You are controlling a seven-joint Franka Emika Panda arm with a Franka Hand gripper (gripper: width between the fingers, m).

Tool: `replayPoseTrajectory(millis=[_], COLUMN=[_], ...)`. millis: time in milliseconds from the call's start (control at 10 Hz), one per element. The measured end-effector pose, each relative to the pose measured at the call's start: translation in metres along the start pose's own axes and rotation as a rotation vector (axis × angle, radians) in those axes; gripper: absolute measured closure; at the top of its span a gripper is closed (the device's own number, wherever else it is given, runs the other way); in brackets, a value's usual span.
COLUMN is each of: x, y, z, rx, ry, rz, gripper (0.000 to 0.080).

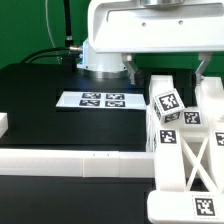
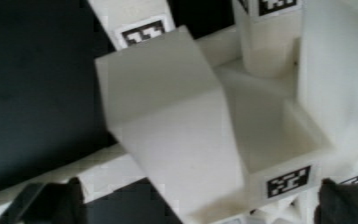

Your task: Assemble chair

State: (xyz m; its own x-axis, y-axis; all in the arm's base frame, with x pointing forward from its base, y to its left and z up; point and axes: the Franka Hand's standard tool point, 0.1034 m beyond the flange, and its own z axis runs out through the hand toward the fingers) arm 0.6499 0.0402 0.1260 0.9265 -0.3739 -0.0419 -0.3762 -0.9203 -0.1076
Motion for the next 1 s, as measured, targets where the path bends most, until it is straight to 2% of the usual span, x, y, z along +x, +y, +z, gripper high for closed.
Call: replayPoseTrajectory(millis=[400, 800, 1000], x=[0.006, 0.004, -0.009], y=[0.020, 0.020, 0.025], z=[-0.003, -0.002, 0.004], rx=[-0.005, -0.006, -0.009], ry=[0.005, 0.002, 0.009], rz=[-0.006, 0.000, -0.003], gripper=[0.0151, 0.0151, 0.0151])
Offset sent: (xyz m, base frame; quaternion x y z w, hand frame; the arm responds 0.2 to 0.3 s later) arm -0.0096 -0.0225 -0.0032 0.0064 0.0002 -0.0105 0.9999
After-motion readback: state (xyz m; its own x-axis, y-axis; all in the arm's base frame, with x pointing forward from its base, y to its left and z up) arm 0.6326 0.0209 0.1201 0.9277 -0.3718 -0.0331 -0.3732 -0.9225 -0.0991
